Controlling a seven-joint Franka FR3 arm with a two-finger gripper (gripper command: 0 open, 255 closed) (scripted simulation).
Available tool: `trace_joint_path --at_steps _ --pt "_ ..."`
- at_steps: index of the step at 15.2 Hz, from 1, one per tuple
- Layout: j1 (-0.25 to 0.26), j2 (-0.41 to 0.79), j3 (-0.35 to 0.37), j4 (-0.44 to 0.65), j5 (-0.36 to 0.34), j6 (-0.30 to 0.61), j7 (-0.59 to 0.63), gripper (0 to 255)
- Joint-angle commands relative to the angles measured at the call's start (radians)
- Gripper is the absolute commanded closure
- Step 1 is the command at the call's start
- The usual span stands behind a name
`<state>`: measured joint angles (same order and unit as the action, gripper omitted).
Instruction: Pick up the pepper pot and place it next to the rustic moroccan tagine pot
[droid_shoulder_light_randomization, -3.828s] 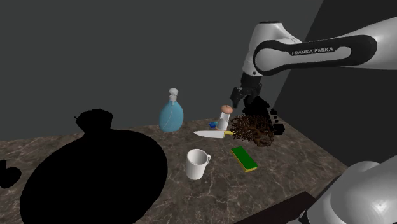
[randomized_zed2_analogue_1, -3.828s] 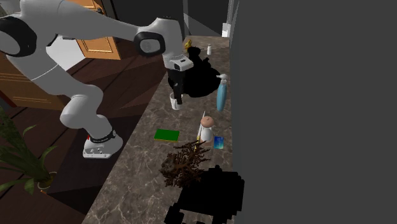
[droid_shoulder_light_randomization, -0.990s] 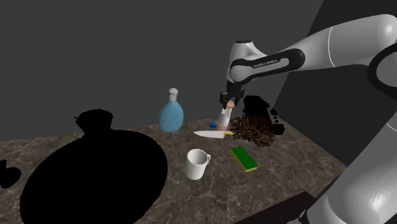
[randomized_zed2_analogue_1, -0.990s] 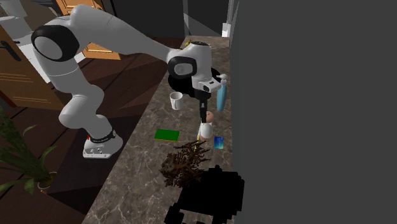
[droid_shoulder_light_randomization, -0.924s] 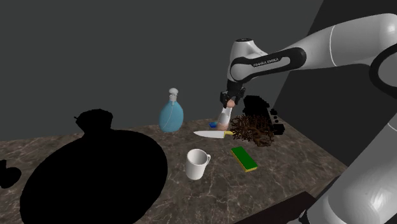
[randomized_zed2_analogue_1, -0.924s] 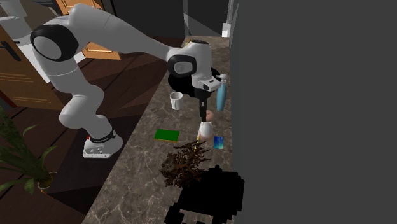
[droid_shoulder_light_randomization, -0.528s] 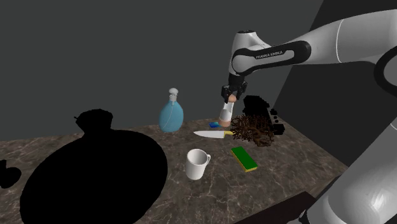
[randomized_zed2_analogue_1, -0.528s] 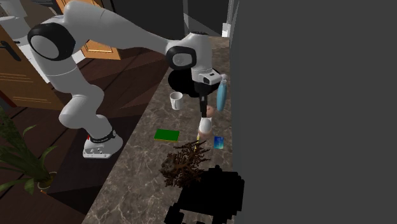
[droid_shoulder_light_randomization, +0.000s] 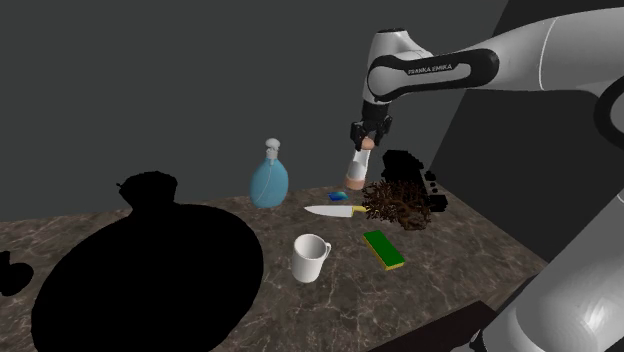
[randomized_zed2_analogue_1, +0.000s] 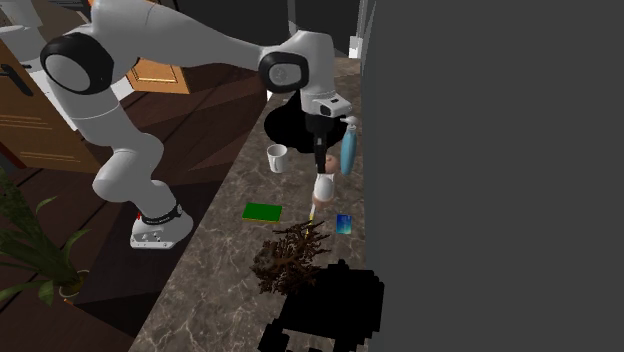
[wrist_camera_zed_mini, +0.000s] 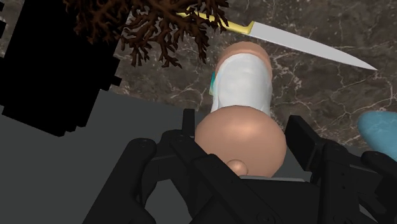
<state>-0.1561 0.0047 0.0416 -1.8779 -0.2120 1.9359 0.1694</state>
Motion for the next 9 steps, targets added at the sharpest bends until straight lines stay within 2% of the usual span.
trace_joint_path --at_steps 1,9 --pt "-0.001 -0.004 -0.001 0.023 0.003 -0.027 -0.009 255" --pt "0.0 -0.007 0.0 0.127 0.009 -0.131 -0.028 255"
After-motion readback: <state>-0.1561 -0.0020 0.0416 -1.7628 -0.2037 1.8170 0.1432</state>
